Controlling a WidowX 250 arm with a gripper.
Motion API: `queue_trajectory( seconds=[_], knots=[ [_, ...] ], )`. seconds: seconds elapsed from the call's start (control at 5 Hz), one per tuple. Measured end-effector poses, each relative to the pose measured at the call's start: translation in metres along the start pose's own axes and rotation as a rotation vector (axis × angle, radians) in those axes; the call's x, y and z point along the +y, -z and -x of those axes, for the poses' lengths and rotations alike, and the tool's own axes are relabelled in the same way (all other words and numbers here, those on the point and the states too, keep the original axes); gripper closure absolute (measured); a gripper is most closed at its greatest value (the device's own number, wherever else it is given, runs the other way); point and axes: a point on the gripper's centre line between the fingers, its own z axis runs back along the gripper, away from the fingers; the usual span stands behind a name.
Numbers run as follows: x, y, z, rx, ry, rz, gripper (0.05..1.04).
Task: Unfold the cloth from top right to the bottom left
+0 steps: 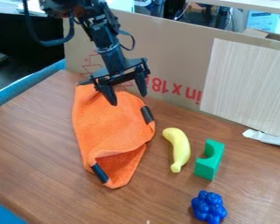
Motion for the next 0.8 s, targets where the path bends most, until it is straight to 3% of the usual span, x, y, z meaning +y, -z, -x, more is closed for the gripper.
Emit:
queue_trajectory(
  seconds=[0.4, 0.8],
  knots=[
    [0.006, 0.027, 0.003, 0.049, -0.029, -0.046, 0.084],
    [0.003, 0.037, -0.006, 0.036, -0.049, -0.100, 0.084]
  ],
)
